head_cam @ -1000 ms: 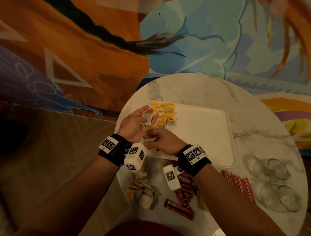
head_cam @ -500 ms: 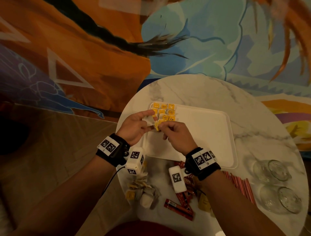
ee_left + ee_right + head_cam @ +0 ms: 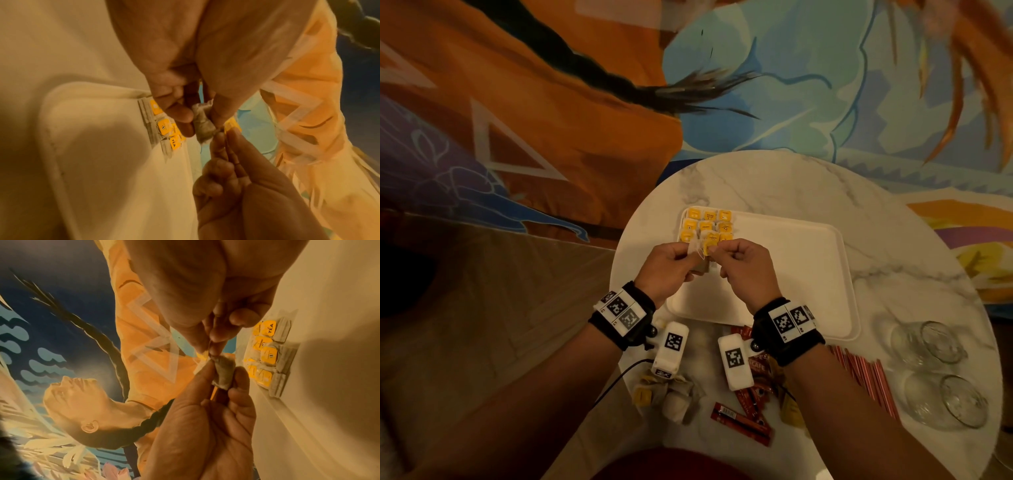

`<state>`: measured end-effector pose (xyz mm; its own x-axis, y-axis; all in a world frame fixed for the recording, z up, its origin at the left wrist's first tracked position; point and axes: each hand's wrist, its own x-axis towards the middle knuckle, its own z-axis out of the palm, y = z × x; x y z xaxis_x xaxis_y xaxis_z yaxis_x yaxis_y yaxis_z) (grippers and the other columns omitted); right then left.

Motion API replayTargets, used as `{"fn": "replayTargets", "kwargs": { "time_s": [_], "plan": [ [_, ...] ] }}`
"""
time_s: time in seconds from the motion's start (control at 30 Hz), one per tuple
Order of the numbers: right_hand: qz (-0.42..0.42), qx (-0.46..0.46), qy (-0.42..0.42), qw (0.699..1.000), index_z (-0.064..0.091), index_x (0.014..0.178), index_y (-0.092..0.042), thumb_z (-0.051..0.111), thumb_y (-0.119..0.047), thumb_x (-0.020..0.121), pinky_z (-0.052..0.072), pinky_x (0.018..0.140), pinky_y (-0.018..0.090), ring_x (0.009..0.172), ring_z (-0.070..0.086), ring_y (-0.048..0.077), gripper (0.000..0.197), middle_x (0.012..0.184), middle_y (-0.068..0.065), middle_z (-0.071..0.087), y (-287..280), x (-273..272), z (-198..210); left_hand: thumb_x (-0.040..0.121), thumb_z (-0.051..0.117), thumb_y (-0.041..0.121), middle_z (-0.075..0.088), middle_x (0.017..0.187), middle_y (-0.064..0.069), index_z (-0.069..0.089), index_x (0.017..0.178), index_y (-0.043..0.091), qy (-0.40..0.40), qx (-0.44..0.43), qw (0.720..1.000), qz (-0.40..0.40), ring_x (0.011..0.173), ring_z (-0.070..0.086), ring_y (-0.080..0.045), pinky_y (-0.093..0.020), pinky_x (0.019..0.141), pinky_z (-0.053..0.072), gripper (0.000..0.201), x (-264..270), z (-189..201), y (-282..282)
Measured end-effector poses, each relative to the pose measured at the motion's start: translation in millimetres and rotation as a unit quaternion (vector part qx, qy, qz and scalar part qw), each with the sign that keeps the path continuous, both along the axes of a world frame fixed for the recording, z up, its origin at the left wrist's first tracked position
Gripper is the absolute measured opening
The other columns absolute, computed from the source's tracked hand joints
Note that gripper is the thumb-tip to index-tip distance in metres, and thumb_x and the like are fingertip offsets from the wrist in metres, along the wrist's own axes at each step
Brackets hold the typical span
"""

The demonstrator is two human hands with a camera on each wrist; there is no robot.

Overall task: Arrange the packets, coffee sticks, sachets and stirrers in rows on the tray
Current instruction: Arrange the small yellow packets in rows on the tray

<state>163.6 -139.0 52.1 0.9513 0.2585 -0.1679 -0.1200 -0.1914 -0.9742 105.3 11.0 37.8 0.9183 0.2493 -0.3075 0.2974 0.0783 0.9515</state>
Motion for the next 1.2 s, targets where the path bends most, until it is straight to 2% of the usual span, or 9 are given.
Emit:
{"fn": "replayTargets", "kwargs": {
  "time_s": [0.17,0.33,0.47,0.63,0.77,0.87,0.93,1.1,1.2],
  "plan": [
    [-0.006,-0.009,-0.01,1.0,0.075,0.089,-0.005,0.073,-0.013,0.088,0.048,0.062,0.014,0.061,0.06,-0.006,0.009,0.083,-0.001,0.075,3,1,-2,0.094,0.062,0.01,0.077,0.098,-0.007,0.075,0.106,0.01,-0.009,-0.009,0.998,-0.058,0.09,0.072,-0.017,-0.027,0.077,0.052,0.018,0,4,-1],
    [0.024,-0.046,-0.024,0.998,0.072,0.089,-0.007,0.078,-0.02,0.084,0.051,0.067,0.022,0.068,0.062,0.006,0.015,0.082,0.001,0.072,0,5,-7,0.104,0.049,0.015,0.071,0.086,-0.011,0.073,0.087,0.006,-0.021,-0.021,0.998,-0.06,0.084,0.066,-0.018,-0.03,0.075,0.05,0.031,0,3,4],
    [0.066,-0.044,0.014,0.997,0.068,0.103,-0.007,0.076,-0.021,0.088,0.047,0.054,0.015,0.058,0.06,0.007,0.023,0.08,0.006,0.069,-3,3,-7,0.103,0.053,0.014,0.073,0.093,-0.02,0.074,0.101,0.005,-0.018,0.003,0.998,-0.063,0.081,0.068,-0.019,-0.025,0.07,0.054,0.023,2,0,9],
    [0.095,-0.057,0.024,0.994,0.069,0.097,0.002,0.072,-0.015,0.091,0.045,0.051,0.015,0.052,0.056,0.006,0.018,0.069,0.002,0.066,-8,3,-11,0.097,0.064,0.015,0.074,0.101,-0.015,0.072,0.108,0.019,-0.006,0.023,0.999,-0.033,0.084,0.068,-0.021,-0.024,0.066,0.055,0.014,1,-5,12],
    [0.047,-0.134,-0.01,0.99,0.071,0.09,-0.007,0.076,-0.018,0.087,0.052,0.06,0.026,0.056,0.06,0.01,0.013,0.075,0.005,0.07,-16,26,-21,0.096,0.065,0.014,0.075,0.105,-0.009,0.07,0.105,0.023,0.015,0.019,0.999,-0.029,0.087,0.069,-0.019,-0.027,0.068,0.054,0.014,0,-6,17],
    [0.055,-0.218,-0.027,0.974,0.072,0.077,-0.021,0.077,-0.024,0.085,0.056,0.074,0.033,0.07,0.067,0.017,0.011,0.074,0.002,0.072,-22,45,-35,0.096,0.065,0.013,0.074,0.105,-0.007,0.069,0.111,0.017,0.025,0.051,0.998,-0.037,0.084,0.069,-0.016,-0.023,0.067,0.053,0.016,-3,-5,27],
    [0.074,-0.271,-0.025,0.959,0.075,0.076,-0.021,0.076,-0.029,0.086,0.057,0.081,0.036,0.079,0.07,0.021,0.013,0.075,0.002,0.074,-22,53,-41,0.096,0.065,0.013,0.074,0.103,-0.007,0.068,0.113,0.014,0.032,0.081,0.995,-0.049,0.081,0.068,-0.013,-0.02,0.065,0.052,0.018,-7,-6,34],
    [0.069,-0.35,-0.035,0.933,0.078,0.092,-0.013,0.074,-0.028,0.086,0.053,0.082,0.03,0.093,0.068,0.022,0.016,0.095,0.005,0.075,-15,62,-54,0.095,0.066,0.015,0.074,0.098,-0.007,0.069,0.111,0.016,0.038,0.151,0.985,-0.079,0.073,0.067,-0.008,-0.018,0.062,0.051,0.016,-16,-11,47],
    [0.053,-0.373,-0.039,0.926,0.075,0.087,-0.018,0.071,-0.03,0.085,0.055,0.079,0.032,0.093,0.069,0.025,0.013,0.094,0.005,0.074,-12,64,-58,0.093,0.068,0.017,0.073,0.099,-0.006,0.069,0.11,0.02,0.045,0.181,0.977,-0.108,0.078,0.069,-0.009,-0.019,0.064,0.049,0.017,-24,-16,53]
  ]
}}
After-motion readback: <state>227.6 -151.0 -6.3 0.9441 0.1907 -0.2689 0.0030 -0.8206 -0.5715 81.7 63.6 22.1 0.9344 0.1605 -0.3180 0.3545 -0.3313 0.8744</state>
